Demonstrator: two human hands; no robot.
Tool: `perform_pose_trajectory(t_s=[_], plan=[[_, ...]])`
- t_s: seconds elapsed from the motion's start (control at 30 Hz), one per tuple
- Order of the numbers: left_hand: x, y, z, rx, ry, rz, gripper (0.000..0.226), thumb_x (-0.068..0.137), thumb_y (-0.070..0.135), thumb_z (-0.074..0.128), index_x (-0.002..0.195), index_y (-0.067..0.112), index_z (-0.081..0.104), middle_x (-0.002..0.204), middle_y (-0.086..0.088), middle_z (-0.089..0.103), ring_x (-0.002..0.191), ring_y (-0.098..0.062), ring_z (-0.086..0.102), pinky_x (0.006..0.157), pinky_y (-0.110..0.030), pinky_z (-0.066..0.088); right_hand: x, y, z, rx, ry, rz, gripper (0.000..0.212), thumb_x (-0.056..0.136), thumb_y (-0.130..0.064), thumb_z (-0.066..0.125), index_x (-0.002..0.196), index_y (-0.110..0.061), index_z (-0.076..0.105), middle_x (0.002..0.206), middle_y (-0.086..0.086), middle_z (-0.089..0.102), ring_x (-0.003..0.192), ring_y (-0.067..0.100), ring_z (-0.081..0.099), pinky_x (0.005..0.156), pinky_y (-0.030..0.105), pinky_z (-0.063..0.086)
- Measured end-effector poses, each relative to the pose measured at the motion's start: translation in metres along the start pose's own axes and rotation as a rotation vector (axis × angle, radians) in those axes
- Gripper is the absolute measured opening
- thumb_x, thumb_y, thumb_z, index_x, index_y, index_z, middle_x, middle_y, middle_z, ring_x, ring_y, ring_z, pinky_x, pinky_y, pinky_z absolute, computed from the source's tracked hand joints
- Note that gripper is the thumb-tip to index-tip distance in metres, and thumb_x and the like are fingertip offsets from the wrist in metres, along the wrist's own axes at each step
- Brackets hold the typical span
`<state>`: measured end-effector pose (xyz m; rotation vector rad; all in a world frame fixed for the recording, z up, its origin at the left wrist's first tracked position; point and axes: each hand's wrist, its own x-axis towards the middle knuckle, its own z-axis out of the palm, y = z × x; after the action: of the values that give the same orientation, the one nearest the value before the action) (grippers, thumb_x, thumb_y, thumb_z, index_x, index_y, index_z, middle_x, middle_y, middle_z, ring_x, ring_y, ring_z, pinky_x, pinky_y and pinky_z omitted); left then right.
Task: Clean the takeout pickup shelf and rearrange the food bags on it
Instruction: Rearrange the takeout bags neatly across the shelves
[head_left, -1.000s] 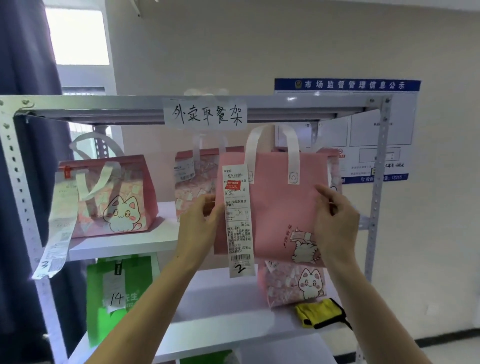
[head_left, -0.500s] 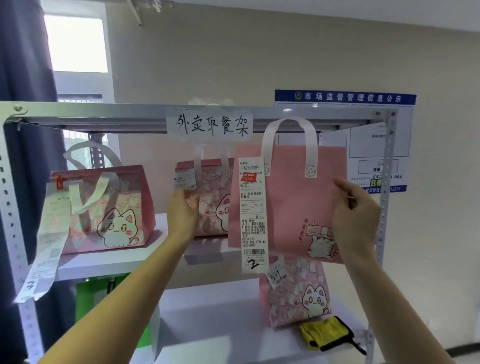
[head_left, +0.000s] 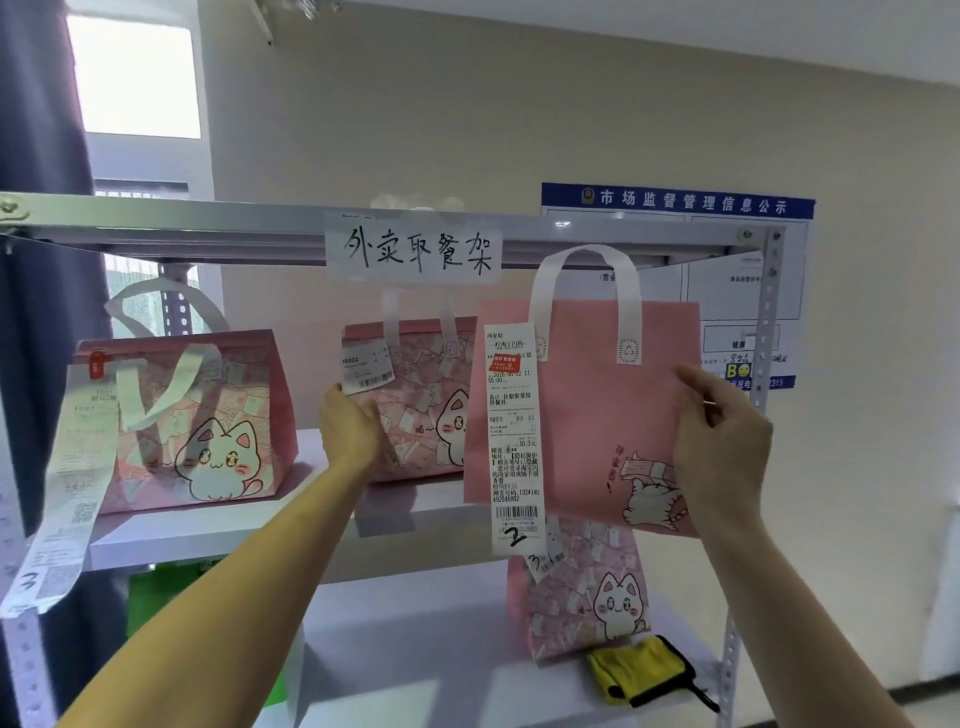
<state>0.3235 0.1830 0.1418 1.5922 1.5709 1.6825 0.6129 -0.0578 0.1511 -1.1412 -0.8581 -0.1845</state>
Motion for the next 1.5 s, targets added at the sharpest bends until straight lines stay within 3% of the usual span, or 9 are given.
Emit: perform_pose_trajectory(t_s=[0.1,0.17,0.4,0.53,0.67,1.03,1.23,1.4,1.5], plan=[[-0.008,0.003,0.001,-0.017,0.031,0.023,0.021,0.098,0.013,0.056,0.117,0.005,0.055,0.117,-0.018,0.066,0.094,-0.033,0.061,0.074,-0.042,0.049,0.001,0.003,-0.003,0.004,-0.001,-0.002,0.027,0.104,-0.016,0.059,0.127,-0.024,0.072,0.119,-0.003,0.07,0.11,0.018,0.066,0.098,0.038,0.057],[-0.015,0.004,-0.001,-0.011,0.033,0.032,0.01,0.098,0.015,0.055,0.103,0.006,0.057,0.109,-0.019,0.067,0.084,-0.031,0.056,0.07,-0.039,0.042,0.0,0.004,-0.005,0.014,-0.007,0.009,0.027,0.104,-0.016,0.059,0.128,-0.023,0.072,0.12,-0.002,0.07,0.111,0.019,0.066,0.096,0.034,0.056],[-0.049,0.005,-0.018,-0.065,0.085,0.027,0.021,0.101,0.021,0.058,0.095,0.001,0.062,0.099,-0.02,0.07,0.085,-0.035,0.061,0.068,-0.037,0.039,-0.006,0.009,-0.013,0.049,-0.057,0.072,0.029,0.105,-0.014,0.056,0.126,-0.027,0.071,0.121,-0.006,0.069,0.113,0.018,0.065,0.101,0.045,0.056],[-0.08,0.011,-0.037,-0.107,0.141,0.061,0.022,0.103,0.021,0.056,0.086,0.008,0.056,0.087,-0.01,0.061,0.074,-0.023,0.051,0.062,-0.034,0.034,-0.011,0.011,-0.019,0.058,-0.088,0.077,0.03,0.105,-0.014,0.055,0.127,-0.027,0.071,0.116,-0.01,0.068,0.11,0.015,0.065,0.098,0.045,0.057],[-0.096,0.003,-0.053,-0.109,0.177,0.094,0.032,0.104,0.026,0.058,0.075,0.015,0.048,0.084,-0.009,0.057,0.075,-0.023,0.049,0.061,-0.034,0.034,-0.024,0.01,-0.02,0.071,-0.14,0.082,0.031,0.105,-0.014,0.054,0.128,-0.026,0.071,0.121,-0.01,0.068,0.114,0.015,0.064,0.101,0.045,0.056],[-0.145,0.005,-0.12,-0.142,0.233,0.154,0.027,0.104,0.024,0.057,0.081,0.011,0.053,0.081,-0.002,0.055,0.07,-0.017,0.046,0.058,-0.026,0.035,-0.065,-0.012,-0.041,0.081,-0.144,0.12,0.03,0.104,-0.018,0.055,0.128,-0.026,0.071,0.12,-0.008,0.07,0.11,0.016,0.066,0.098,0.045,0.057],[-0.16,-0.012,-0.167,-0.209,0.267,0.102,0.017,0.105,0.016,0.053,0.088,0.012,0.054,0.091,-0.008,0.063,0.076,-0.022,0.052,0.06,-0.03,0.039,-0.089,-0.037,-0.049,0.076,-0.1,0.105,0.031,0.103,-0.015,0.056,0.129,-0.02,0.072,0.117,-0.006,0.071,0.103,0.01,0.066,0.082,0.017,0.051],[-0.167,-0.03,-0.206,-0.219,0.29,0.067,0.011,0.104,0.018,0.052,0.096,0.012,0.057,0.093,-0.008,0.067,0.084,-0.03,0.06,0.067,-0.04,0.047,-0.105,-0.048,-0.05,0.063,-0.096,0.12,0.03,0.103,-0.018,0.057,0.127,-0.022,0.073,0.118,-0.009,0.071,0.108,0.012,0.067,0.095,0.029,0.055],[-0.172,-0.042,-0.226,-0.231,0.298,0.047,0.009,0.103,0.02,0.051,0.098,0.018,0.059,0.093,-0.004,0.067,0.086,-0.027,0.062,0.07,-0.04,0.051,-0.109,-0.053,-0.052,0.075,-0.074,0.127,0.029,0.103,-0.018,0.057,0.126,-0.023,0.074,0.116,-0.008,0.072,0.105,0.012,0.068,0.091,0.027,0.055]])
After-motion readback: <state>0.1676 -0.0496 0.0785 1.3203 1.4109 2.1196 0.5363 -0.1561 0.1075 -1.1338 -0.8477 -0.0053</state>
